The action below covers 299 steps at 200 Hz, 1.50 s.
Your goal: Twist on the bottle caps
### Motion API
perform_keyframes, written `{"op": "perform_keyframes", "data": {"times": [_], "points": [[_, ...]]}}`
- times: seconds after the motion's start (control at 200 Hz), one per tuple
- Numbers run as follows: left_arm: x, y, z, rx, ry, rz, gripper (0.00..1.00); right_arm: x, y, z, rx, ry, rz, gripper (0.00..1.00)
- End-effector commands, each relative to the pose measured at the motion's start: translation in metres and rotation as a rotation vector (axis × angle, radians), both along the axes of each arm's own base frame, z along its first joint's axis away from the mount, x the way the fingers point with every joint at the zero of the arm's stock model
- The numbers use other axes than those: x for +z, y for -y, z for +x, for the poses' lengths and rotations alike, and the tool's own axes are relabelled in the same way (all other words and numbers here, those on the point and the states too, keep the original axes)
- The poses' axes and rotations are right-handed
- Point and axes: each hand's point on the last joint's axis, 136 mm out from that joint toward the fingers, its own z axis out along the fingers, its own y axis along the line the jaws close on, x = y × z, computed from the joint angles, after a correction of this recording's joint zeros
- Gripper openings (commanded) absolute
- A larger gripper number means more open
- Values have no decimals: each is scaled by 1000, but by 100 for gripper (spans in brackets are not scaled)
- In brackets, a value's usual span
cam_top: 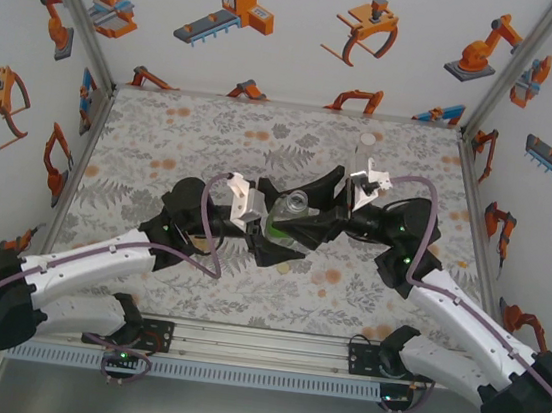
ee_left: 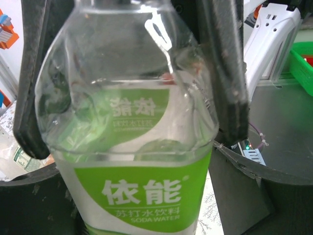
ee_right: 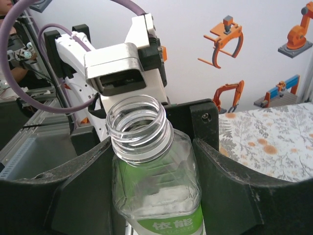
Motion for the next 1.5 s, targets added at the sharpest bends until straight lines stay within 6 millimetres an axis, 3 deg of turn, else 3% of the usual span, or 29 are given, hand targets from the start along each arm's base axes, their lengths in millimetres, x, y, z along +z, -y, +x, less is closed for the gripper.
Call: {"op": "perform_keyframes", "data": {"times": [0.0,0.546,0.691,0.806,0.901,1.312,1.492], "points": [[26,-7,-9,-14,50,-71,69,32,5,-10,5,62,79,20],[28,-11,-12,-6,61,-70,51,22,3,-9,-18,52,76,21],[26,-17,-8,44,62,-67,47,21,6,-5,-60,55,81,33],[23,-23,-5,88,60,-52,44,20,9,-1,-104,60,67,57],[20,-28,-1,129,53,-32,43,18,13,4,-161,67,40,68],[-2,-43,11,245,8,117,40,-10,15,12,-245,91,-142,68],[-10,-41,6,204,2,178,40,-5,5,-20,-39,180,-110,71]]}}
